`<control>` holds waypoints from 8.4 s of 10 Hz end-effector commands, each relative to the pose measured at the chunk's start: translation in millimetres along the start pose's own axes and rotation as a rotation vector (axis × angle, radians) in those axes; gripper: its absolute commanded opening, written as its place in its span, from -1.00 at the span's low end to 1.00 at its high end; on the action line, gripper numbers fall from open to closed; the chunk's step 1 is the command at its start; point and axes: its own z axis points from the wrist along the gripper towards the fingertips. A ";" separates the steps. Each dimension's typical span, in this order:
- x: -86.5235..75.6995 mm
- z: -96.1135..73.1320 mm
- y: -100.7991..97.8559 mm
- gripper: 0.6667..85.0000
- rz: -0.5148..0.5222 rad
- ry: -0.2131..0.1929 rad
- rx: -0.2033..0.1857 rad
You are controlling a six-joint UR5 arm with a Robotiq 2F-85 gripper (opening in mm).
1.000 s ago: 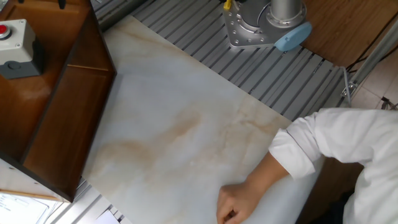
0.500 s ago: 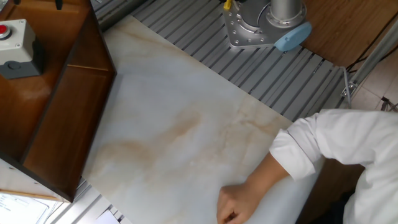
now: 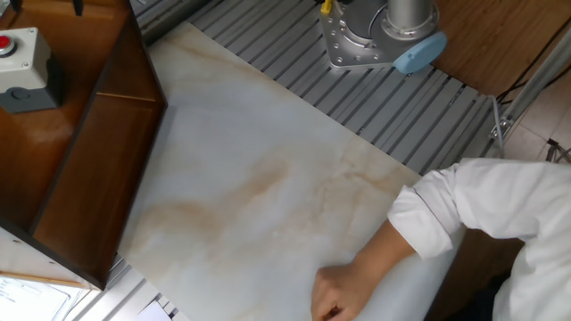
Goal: Take the object down from the shelf
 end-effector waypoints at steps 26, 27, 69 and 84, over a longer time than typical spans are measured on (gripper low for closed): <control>-21.7 0.3 4.8 -0.98 0.436 0.042 -0.207; -32.4 -0.6 7.5 -0.98 0.462 0.006 -0.227; -36.4 -3.2 17.2 -0.98 0.479 0.002 -0.269; -32.0 9.5 40.0 -0.98 0.519 -0.019 -0.255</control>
